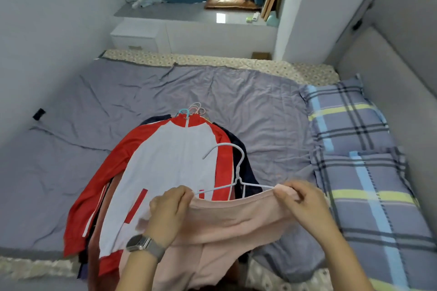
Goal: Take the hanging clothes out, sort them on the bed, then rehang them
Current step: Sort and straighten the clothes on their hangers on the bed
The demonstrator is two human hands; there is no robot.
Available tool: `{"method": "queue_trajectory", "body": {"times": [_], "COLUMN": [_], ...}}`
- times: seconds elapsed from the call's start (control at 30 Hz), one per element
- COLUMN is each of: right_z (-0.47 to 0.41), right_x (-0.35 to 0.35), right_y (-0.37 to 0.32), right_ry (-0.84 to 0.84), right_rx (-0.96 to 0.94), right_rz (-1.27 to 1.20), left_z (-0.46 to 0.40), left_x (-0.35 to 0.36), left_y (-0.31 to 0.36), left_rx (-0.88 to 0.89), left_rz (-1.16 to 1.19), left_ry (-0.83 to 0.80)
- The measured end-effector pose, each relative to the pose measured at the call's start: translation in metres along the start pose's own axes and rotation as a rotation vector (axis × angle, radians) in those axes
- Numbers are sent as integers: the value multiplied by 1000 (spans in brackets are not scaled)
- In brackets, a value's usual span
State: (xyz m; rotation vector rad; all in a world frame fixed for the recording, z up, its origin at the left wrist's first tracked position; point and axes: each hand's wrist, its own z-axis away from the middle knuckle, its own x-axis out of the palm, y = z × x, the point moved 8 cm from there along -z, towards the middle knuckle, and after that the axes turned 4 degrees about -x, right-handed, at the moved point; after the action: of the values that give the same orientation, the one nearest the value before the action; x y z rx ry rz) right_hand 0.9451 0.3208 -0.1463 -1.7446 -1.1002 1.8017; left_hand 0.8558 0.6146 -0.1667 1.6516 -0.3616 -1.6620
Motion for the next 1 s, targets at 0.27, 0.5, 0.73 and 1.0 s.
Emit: {"method": "queue_trajectory", "body": {"times": [0.27,0.5,0.73,1.0], "right_z": [95,183,202,174], "right_x": [-51,-158,-257,-254], "right_y": [-21,-6,-55,-5], "right_ry": [200,394,567,494], "right_rx": [-11,154,34,35], "right_rz": [56,151,362,337], "left_z": [77,118,122,93], "left_x": [-6,42,47,97], "left_y": [50,146,215,213], "left_rx": [191,375,440,348], "left_rz": [30,91,299,313], "left_ry": [26,-89,-142,-257]}}
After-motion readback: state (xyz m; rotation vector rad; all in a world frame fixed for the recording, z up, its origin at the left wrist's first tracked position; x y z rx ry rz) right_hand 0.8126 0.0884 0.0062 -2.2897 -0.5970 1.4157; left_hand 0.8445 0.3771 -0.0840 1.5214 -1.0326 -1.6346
